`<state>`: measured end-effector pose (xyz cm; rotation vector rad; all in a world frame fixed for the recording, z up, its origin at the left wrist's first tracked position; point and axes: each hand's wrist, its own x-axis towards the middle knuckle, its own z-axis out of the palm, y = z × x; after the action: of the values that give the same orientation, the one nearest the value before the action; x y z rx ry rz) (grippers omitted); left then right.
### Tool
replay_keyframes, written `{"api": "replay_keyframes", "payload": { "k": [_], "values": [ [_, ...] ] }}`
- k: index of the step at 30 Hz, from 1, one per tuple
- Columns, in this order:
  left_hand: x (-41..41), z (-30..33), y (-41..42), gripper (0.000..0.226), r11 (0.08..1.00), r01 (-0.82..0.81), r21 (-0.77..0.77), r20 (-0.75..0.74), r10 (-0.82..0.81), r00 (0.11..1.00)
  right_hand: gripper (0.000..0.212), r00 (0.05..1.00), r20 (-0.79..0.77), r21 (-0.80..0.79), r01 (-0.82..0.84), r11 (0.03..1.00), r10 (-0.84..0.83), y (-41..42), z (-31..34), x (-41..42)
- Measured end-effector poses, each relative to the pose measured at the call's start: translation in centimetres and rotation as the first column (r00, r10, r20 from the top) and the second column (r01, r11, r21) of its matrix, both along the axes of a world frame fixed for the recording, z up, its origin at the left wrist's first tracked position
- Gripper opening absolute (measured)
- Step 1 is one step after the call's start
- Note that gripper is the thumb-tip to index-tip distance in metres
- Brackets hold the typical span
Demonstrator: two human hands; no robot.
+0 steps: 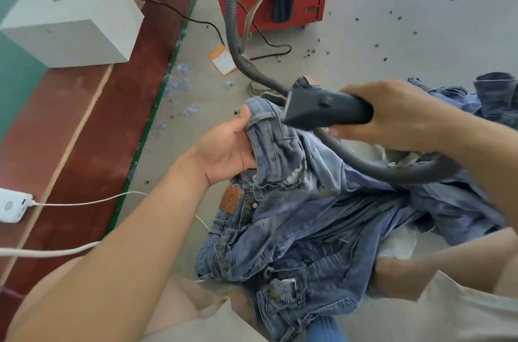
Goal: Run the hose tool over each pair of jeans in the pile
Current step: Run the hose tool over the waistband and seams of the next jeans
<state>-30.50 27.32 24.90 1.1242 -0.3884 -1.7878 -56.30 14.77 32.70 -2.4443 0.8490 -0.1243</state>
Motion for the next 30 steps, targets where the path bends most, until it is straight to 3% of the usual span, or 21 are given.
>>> {"api": "replay_keyframes", "payload": {
  "k": [2, 4, 8, 15, 22, 27, 30],
  "values": [
    [0.0, 0.1, -0.1, 0.062, 1.000, -0.030, 0.005, -0.014, 0.031, 0.999, 0.022, 0.990, -0.138, -0.018, -0.043, 0.999, 0.040, -0.2, -0.4, -0.8],
    [-0.5, 0.1, -0.2, 0.066, 1.000, -0.015, 0.006, 0.017, 0.015, 1.000, 0.018, 0.984, -0.160, -0.013, -0.083, 0.996, 0.080, 0.4, -1.1, -0.7],
    [-1.0, 0.1, -0.2, 0.069, 0.998, 0.069, -0.007, 0.069, -0.068, 0.995, 0.016, 0.989, -0.109, -0.028, -0.103, 0.994, 0.100, 1.5, -2.1, 0.6],
    [-0.5, 0.2, -0.1, 0.068, 0.999, 0.033, 0.017, 0.081, -0.034, 0.996, 0.017, 0.987, 0.108, -0.014, 0.118, 0.993, -0.116, 0.3, -0.9, 0.2],
    [-1.5, 0.0, 0.1, 0.073, 0.997, 0.075, -0.004, -0.027, -0.075, 0.997, 0.015, 0.991, -0.076, -0.021, -0.114, 0.993, 0.112, 2.0, -0.7, 1.2],
    [-1.7, 0.1, 0.3, 0.066, 0.999, 0.045, -0.029, -0.074, -0.047, 0.996, 0.015, 0.984, 0.158, 0.093, 0.066, 0.993, -0.081, 1.4, 0.1, 1.7],
    [-0.6, 0.2, 0.1, 0.069, 0.999, -0.020, -0.030, -0.073, 0.018, 0.997, 0.017, 0.990, 0.082, 0.047, 0.108, 0.993, -0.112, -0.4, 0.7, 0.5]
  ]
}}
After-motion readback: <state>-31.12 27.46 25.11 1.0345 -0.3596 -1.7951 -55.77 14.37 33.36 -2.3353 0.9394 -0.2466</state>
